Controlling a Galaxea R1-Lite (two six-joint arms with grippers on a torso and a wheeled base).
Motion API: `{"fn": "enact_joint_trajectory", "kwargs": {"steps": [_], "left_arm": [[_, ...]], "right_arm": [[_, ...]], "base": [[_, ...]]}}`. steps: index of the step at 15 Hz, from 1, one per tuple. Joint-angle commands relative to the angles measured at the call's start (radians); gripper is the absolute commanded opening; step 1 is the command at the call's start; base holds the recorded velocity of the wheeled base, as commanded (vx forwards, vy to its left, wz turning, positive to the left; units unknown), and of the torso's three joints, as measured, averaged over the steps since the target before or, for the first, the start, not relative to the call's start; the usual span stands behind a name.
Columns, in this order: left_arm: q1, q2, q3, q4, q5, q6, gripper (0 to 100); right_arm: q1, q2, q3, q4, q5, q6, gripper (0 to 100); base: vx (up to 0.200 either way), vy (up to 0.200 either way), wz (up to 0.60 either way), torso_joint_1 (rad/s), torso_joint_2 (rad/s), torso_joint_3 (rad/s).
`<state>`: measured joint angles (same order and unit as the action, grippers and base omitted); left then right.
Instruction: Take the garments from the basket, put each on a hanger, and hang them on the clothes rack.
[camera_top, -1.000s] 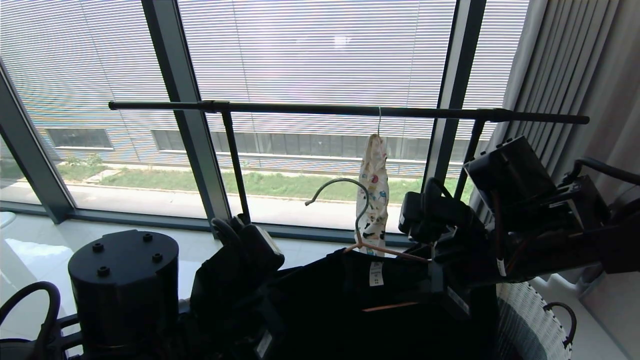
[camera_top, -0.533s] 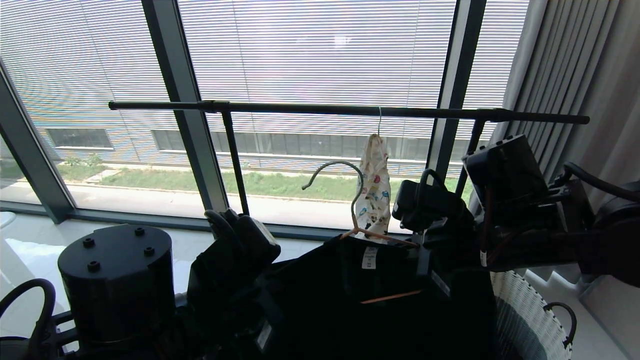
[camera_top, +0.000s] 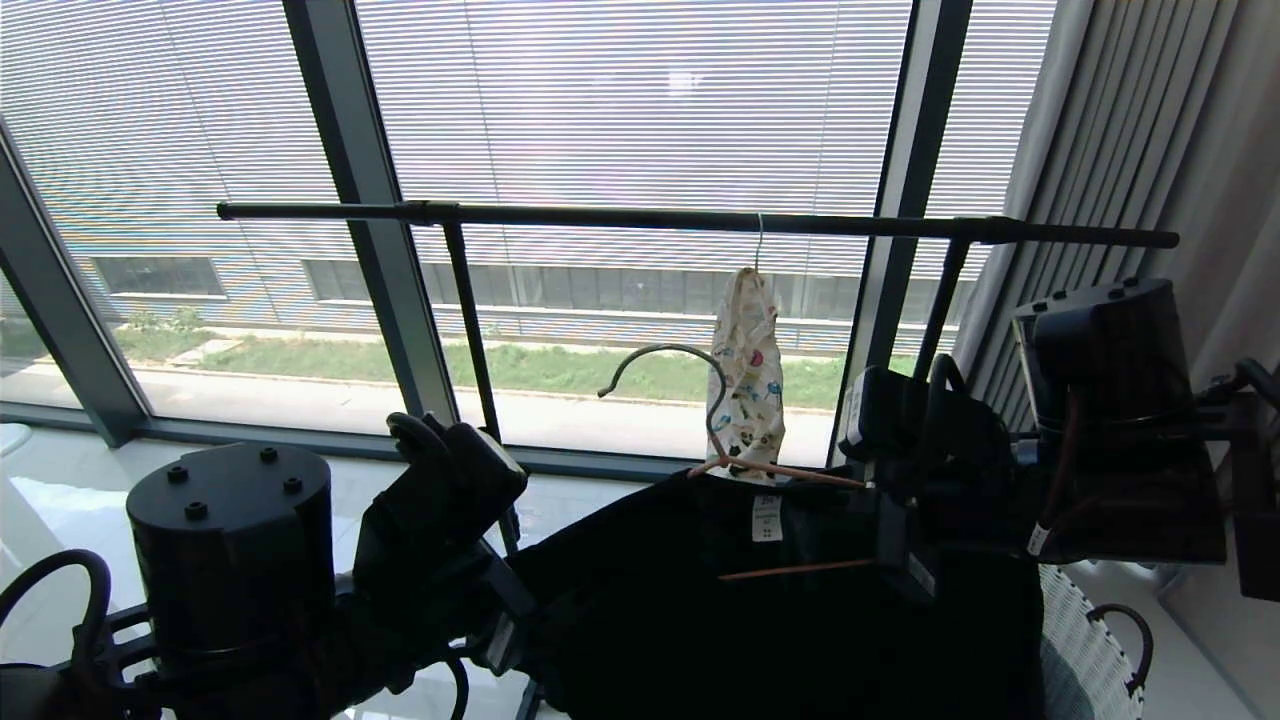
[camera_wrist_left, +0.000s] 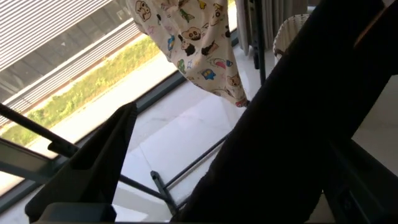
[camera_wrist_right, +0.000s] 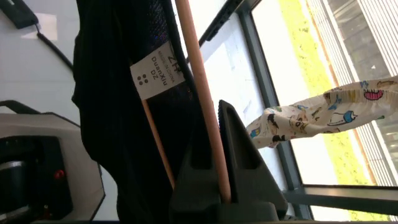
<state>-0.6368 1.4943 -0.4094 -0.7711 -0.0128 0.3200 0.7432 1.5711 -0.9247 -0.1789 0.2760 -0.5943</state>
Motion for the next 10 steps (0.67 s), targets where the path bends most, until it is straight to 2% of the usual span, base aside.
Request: {"fn": "enact_joint_trajectory", "kwargs": {"steps": [1, 5, 6, 8, 10], "left_arm": [[0.046, -0.02, 0.034, -0.008, 0.0, -0.001, 100], [0.144, -0.054, 0.126, -0.01, -0.009, -0.006, 100], [0.151, -0.058, 0.129, -0.01, -0.019, -0.01, 100], [0.189, -0.046, 0.136, -0.01, -0.093, -0.013, 100], [0.216, -0.022, 0.127, -0.011, -0.098, -0.018, 100]], "right_arm": [[-0.042, -0.054, 0.04, -0.037, 0.011, -0.022, 0], [-0.108, -0.089, 0.053, -0.07, 0.045, -0.038, 0], [-0.113, -0.095, 0.053, -0.07, 0.052, -0.038, 0], [-0.113, -0.111, 0.053, -0.071, 0.058, -0.038, 0], [-0.113, -0.132, 0.055, -0.071, 0.068, -0.038, 0]], "base": [[0.0, 0.0, 0.0, 0.0, 0.0, 0.0], [0.0, 0.0, 0.0, 0.0, 0.0, 0.0], [0.0, 0.0, 0.0, 0.0, 0.0, 0.0], [0.0, 0.0, 0.0, 0.0, 0.0, 0.0], [0.0, 0.0, 0.0, 0.0, 0.0, 0.0]]}}
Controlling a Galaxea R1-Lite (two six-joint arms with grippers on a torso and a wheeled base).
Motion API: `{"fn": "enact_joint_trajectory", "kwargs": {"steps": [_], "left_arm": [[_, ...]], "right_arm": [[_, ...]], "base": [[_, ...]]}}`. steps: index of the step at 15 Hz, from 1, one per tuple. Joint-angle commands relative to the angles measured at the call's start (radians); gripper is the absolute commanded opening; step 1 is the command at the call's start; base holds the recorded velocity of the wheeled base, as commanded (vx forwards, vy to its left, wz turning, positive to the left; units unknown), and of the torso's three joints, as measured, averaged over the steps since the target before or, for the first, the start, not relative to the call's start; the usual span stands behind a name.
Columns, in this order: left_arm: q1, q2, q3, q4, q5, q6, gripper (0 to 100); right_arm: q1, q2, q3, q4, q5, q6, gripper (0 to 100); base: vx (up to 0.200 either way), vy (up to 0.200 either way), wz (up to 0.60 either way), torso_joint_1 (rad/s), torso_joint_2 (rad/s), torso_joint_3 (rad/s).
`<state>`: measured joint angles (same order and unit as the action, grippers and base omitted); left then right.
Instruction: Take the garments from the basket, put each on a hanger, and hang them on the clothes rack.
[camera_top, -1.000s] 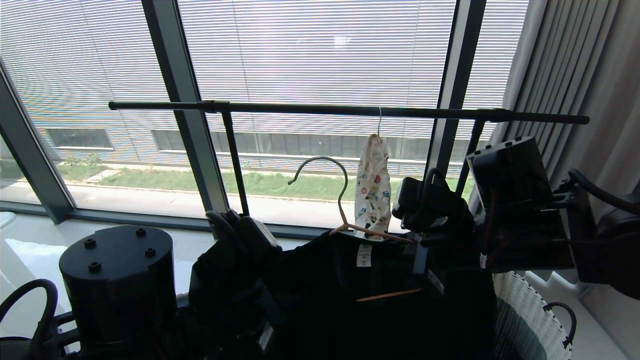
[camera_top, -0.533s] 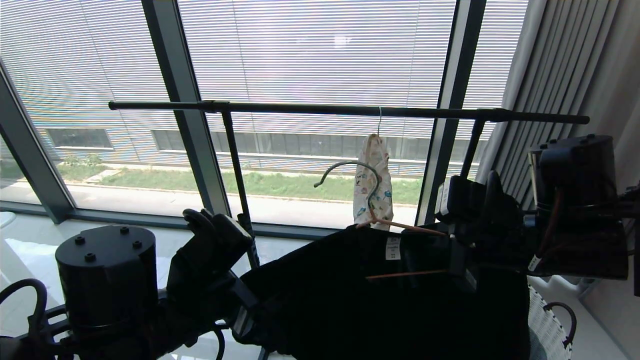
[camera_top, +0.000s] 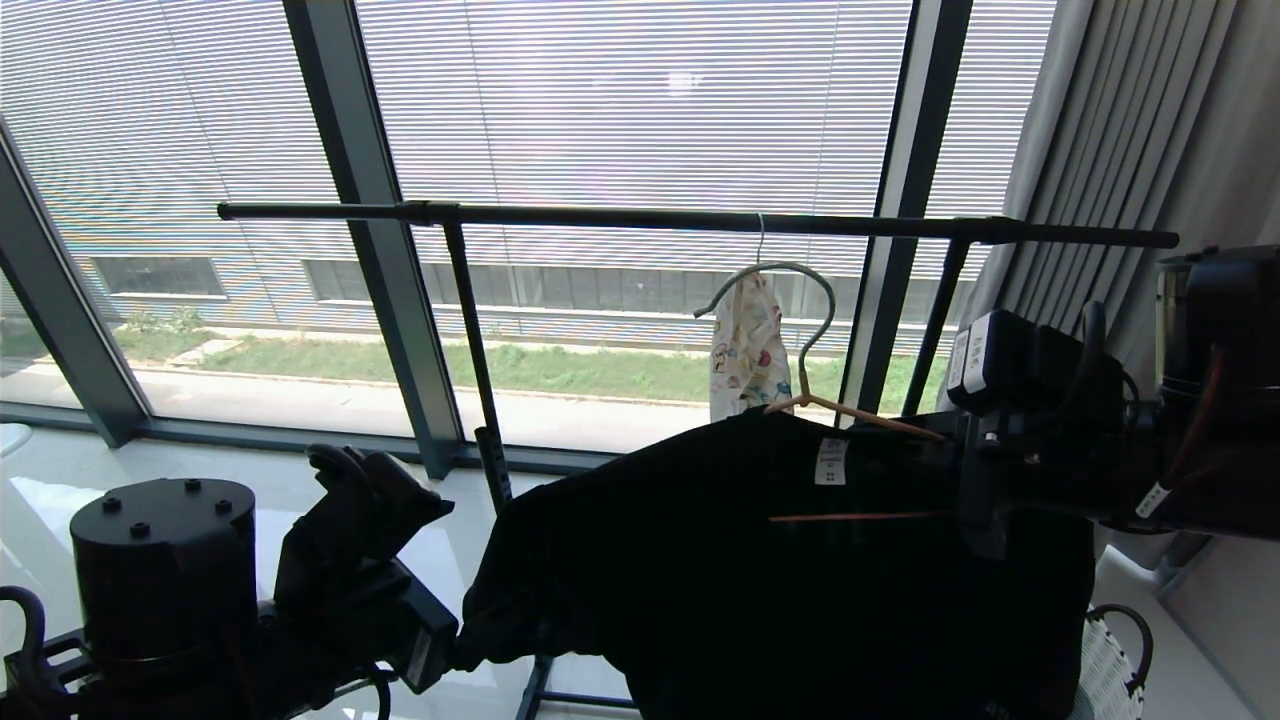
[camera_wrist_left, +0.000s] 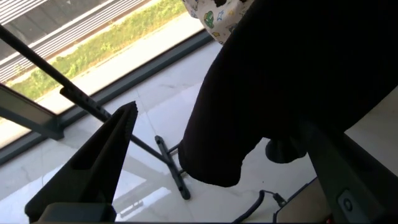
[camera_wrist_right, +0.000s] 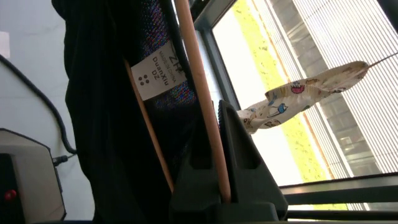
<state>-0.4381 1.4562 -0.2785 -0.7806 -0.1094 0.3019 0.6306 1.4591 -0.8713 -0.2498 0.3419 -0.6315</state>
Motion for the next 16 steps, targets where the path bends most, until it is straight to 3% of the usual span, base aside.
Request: {"fn": "enact_joint_trajectory", "kwargs": {"steps": [1, 3, 4, 8, 13, 16], "left_arm": [[0.019, 0.018, -0.001, -0.002, -0.006, -0.006, 100], [0.019, 0.023, 0.001, -0.002, -0.007, -0.007, 100], [0.019, 0.029, -0.002, -0.005, -0.007, -0.007, 0], [0.044, 0.049, -0.004, -0.005, -0.004, -0.006, 0], [0.249, 0.064, 0.028, -0.005, 0.002, 0.005, 0], [0.246, 0.032, 0.058, -0.011, 0.0, 0.006, 0]], "right_arm": [[0.001, -0.031, 0.003, 0.0, 0.002, 0.001, 0], [0.001, -0.039, 0.003, 0.0, 0.002, 0.001, 0], [0.004, -0.039, 0.002, 0.0, 0.002, -0.001, 0], [0.012, -0.051, 0.003, 0.001, 0.0, 0.001, 0], [-0.035, -0.052, 0.003, 0.0, -0.004, 0.001, 0], [-0.046, -0.051, 0.003, 0.0, -0.004, 0.001, 0]], "base": [[0.0, 0.0, 0.0, 0.0, 0.0, 0.0], [0.0, 0.0, 0.0, 0.0, 0.0, 0.0], [0.0, 0.0, 0.0, 0.0, 0.0, 0.0], [0.0, 0.0, 0.0, 0.0, 0.0, 0.0], [0.0, 0.0, 0.0, 0.0, 0.0, 0.0], [0.0, 0.0, 0.0, 0.0, 0.0, 0.0]]}}
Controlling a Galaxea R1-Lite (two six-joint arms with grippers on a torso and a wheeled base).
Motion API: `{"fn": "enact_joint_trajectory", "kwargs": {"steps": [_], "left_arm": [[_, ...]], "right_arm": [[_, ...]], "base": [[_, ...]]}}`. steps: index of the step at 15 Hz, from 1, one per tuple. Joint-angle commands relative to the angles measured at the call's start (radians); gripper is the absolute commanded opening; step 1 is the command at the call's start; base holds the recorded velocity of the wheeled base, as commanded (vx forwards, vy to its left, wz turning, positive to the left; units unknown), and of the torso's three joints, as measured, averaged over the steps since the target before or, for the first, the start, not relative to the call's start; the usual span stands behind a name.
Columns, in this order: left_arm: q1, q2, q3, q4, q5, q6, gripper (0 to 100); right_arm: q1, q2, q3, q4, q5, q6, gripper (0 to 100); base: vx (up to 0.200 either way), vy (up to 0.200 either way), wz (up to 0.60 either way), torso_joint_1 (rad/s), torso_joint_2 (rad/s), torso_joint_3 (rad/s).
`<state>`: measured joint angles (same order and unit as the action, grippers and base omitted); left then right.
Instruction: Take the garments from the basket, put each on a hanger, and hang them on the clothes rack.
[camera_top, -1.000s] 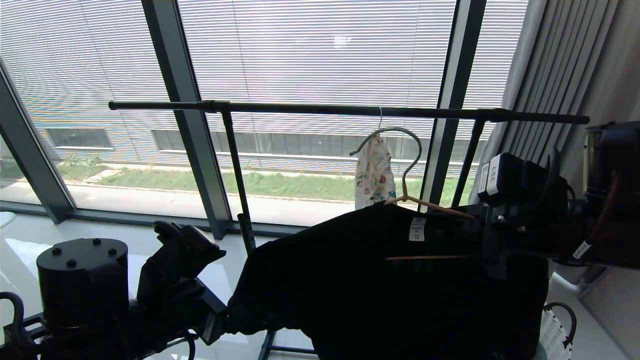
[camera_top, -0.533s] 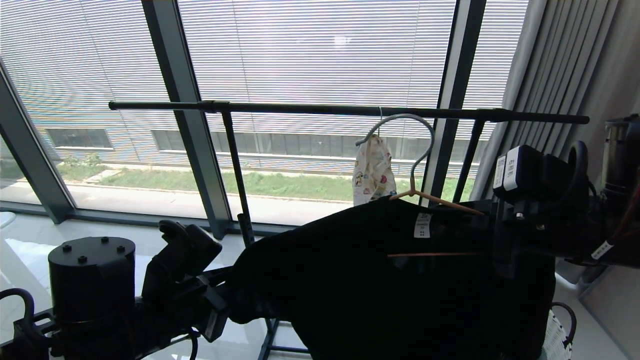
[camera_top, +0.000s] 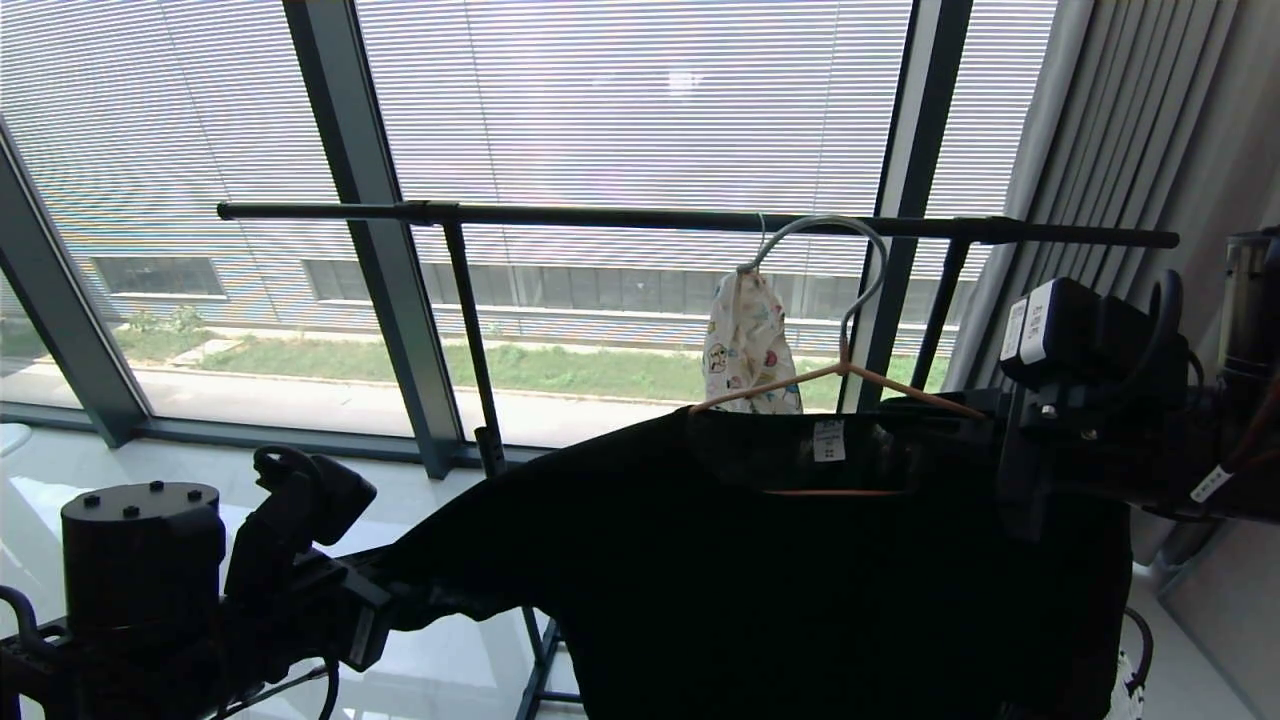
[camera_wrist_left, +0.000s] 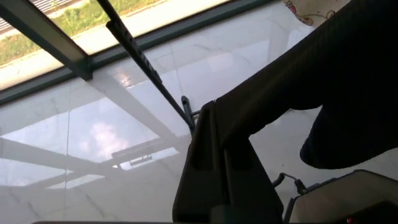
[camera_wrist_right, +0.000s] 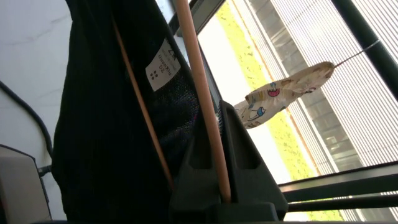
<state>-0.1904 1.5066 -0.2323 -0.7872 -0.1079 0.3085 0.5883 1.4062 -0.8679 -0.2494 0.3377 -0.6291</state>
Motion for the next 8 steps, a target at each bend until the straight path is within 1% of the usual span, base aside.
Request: {"fn": "enact_joint_trajectory", "kwargs": {"steps": [1, 4, 5, 8], "left_arm": [[-0.027, -0.026, 0.011, -0.004, 0.0, 0.0, 0], [-0.064, -0.048, 0.01, -0.004, 0.0, 0.0, 0], [-0.066, -0.049, 0.01, -0.006, 0.0, -0.002, 100], [-0.063, -0.06, 0.005, -0.006, 0.0, -0.011, 100]], "right_arm": [[-0.004, 0.005, 0.0, -0.001, 0.0, -0.001, 0], [-0.002, 0.007, 0.0, -0.001, 0.0, -0.001, 0], [-0.002, 0.005, 0.001, -0.001, 0.0, -0.001, 0], [-0.002, 0.0, 0.012, 0.001, -0.003, 0.0, 0]], "base": [[0.0, 0.0, 0.0, 0.0, 0.0, 0.0], [0.0, 0.0, 0.0, 0.0, 0.0, 0.0], [0.0, 0.0, 0.0, 0.0, 0.0, 0.0], [0.0, 0.0, 0.0, 0.0, 0.0, 0.0]]}}
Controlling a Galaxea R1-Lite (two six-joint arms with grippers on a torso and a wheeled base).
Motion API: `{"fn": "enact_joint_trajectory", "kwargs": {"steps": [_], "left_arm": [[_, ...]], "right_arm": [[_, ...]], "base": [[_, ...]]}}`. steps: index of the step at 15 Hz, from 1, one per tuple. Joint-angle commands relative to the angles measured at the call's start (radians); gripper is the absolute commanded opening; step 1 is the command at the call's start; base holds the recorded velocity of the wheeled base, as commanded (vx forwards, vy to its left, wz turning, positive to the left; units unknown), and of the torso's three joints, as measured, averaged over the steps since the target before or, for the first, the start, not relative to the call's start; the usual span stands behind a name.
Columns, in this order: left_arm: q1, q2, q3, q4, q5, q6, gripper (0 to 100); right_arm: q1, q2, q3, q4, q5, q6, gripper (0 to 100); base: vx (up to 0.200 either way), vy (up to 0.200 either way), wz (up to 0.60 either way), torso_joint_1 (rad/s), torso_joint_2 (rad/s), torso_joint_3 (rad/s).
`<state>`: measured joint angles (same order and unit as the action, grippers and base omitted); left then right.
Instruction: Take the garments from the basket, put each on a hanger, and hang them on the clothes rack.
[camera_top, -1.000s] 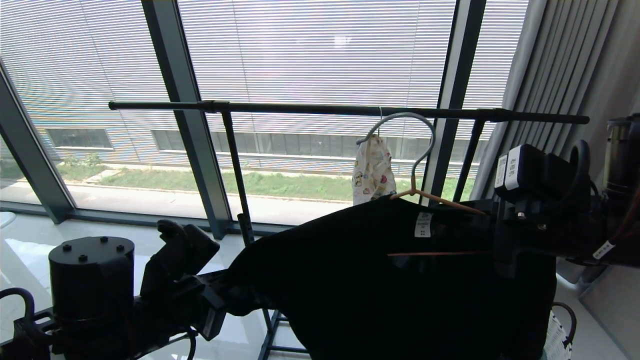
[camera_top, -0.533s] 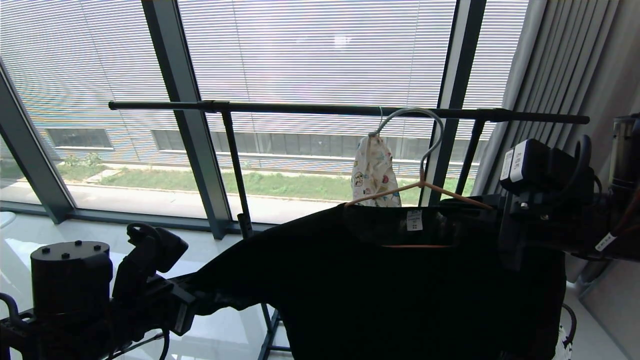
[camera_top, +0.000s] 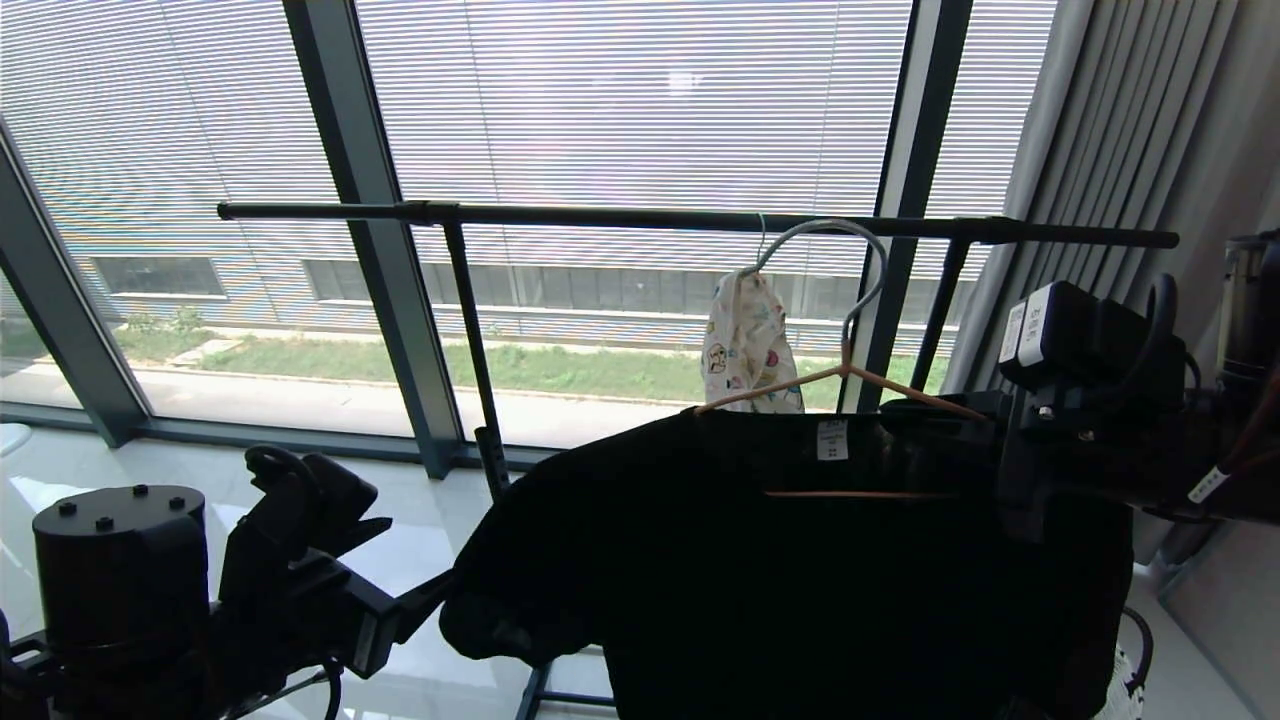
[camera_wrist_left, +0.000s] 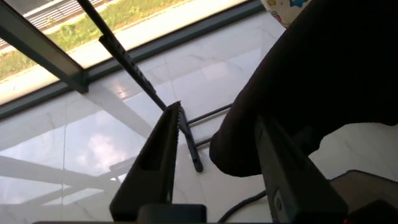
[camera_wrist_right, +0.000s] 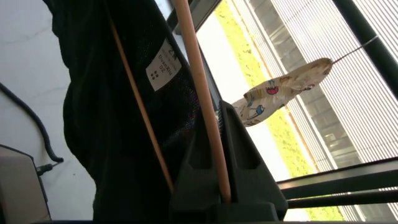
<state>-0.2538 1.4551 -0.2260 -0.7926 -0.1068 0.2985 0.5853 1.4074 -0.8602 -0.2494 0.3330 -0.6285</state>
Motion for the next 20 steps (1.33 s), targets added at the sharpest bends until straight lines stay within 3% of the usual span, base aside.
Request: {"fn": "enact_joint_trajectory", "kwargs": {"steps": [1, 3, 6, 8, 11, 14, 20], "left_arm": [[0.004, -0.021, 0.0, -0.001, 0.001, -0.002, 100], [0.025, -0.053, -0.001, -0.002, 0.019, -0.004, 100], [0.074, -0.078, -0.021, -0.002, 0.093, -0.036, 100], [0.094, -0.084, -0.072, -0.002, 0.208, -0.139, 100], [0.094, -0.068, -0.113, -0.002, 0.384, -0.196, 100], [0.096, -0.067, -0.115, -0.002, 0.421, -0.193, 100], [0.116, -0.058, -0.118, -0.002, 0.432, -0.176, 100]], "right_arm": [[-0.002, -0.007, 0.017, 0.002, -0.009, 0.004, 0], [-0.016, -0.024, 0.066, 0.005, -0.088, 0.046, 0], [-0.016, -0.056, 0.139, 0.007, -0.184, 0.204, 0], [-0.016, -0.096, 0.239, 0.009, -0.292, 0.337, 0], [-0.028, -0.137, 0.369, 0.01, -0.423, 0.446, 0], [-0.061, -0.186, 0.455, 0.028, -0.485, 0.472, 0], [-0.208, -0.346, 0.454, 0.28, -0.497, 0.474, 0]], "base": [[0.0, 0.0, 0.0, 0.0, 0.0, 0.0], [0.0, 0.0, 0.0, 0.0, 0.0, 0.0], [0.0, 0.0, 0.0, 0.0, 0.0, 0.0], [0.0, 0.0, 0.0, 0.0, 0.0, 0.0], [0.0, 0.0, 0.0, 0.0, 0.0, 0.0], [0.0, 0.0, 0.0, 0.0, 0.0, 0.0], [0.0, 0.0, 0.0, 0.0, 0.0, 0.0]]}}
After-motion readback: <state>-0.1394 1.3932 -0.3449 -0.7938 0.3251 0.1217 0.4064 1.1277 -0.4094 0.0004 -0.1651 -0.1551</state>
